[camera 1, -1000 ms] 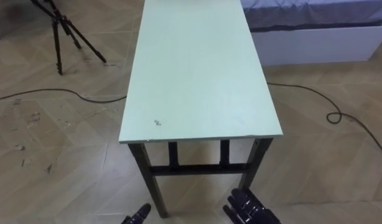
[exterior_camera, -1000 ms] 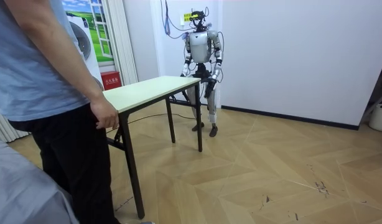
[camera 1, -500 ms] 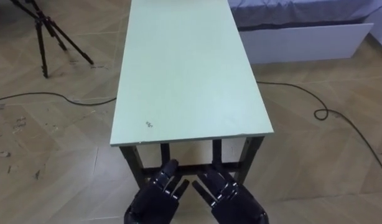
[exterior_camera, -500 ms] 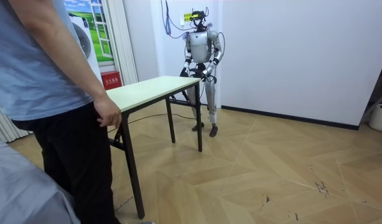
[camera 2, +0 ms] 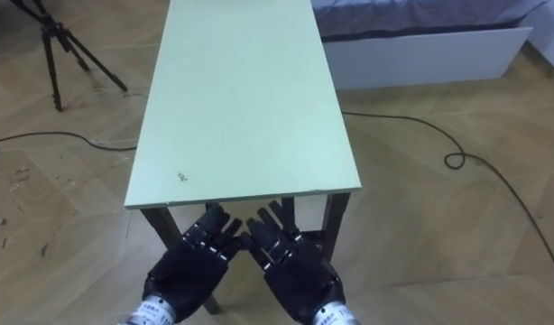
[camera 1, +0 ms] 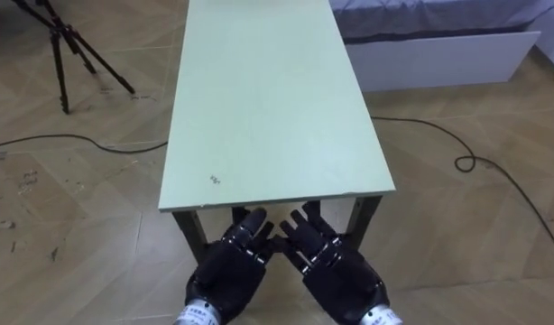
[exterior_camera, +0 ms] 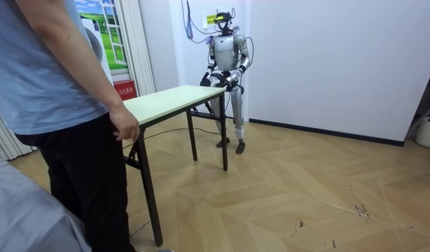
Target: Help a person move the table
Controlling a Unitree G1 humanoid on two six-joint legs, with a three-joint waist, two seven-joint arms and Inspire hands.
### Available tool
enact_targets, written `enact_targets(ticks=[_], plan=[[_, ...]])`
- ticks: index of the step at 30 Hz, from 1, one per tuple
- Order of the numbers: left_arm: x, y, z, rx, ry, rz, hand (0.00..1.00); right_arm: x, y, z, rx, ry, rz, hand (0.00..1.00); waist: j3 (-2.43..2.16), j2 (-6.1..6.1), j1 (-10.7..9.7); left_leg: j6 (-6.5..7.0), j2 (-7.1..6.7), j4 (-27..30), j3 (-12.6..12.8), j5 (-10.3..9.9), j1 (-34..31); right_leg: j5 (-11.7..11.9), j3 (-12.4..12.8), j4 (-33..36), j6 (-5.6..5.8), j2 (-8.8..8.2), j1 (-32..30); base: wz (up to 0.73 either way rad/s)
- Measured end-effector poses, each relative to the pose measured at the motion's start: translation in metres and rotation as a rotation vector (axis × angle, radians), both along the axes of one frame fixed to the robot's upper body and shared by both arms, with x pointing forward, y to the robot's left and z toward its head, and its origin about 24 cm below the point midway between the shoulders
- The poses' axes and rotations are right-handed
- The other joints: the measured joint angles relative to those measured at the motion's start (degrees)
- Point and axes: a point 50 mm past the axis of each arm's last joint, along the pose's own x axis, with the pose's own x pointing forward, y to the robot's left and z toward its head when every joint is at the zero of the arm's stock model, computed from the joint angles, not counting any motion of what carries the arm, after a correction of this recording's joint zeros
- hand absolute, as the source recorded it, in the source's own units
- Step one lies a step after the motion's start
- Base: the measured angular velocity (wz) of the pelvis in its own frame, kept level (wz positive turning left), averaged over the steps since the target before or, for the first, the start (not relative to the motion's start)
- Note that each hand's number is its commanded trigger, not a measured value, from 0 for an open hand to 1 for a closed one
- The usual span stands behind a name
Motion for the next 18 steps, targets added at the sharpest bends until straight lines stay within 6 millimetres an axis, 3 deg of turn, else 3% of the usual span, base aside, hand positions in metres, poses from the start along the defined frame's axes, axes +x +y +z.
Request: enact_targets(ticks=[7,11,18], plan=[[0.007,0.019,0.002,0.026,0.042,0.094,0.0,0.003,-0.007,0.001,0.0,0.03,-0.039,0.0,0.28,0.51,1.08,0.0,0.0,-0.24,0.18,0.0,1.18,0.01,0.39,0.04,-0.02,0.06,0.86,-0.03],[0.016,0.028,0.004,0.047,0.053,0.125,0.0,0.017,-0.011,0.007,0.003,0.048,-0.07,0.0,0.36,0.72,1.72,0.02,0.03,-0.07,-0.16,0.01,0.93,0.02,-0.17,0.1,-0.04,0.01,0.84,0.05],[0.024,0.028,0.0,0.076,0.13,0.112,0.0,0.028,-0.014,0.009,-0.039,0.09,-0.092,0.0,0.32,0.69,2.58,0.02,0.05,0.27,-0.29,0.01,0.94,0.09,0.14,0.13,-0.14,0.07,1.13,-0.01]])
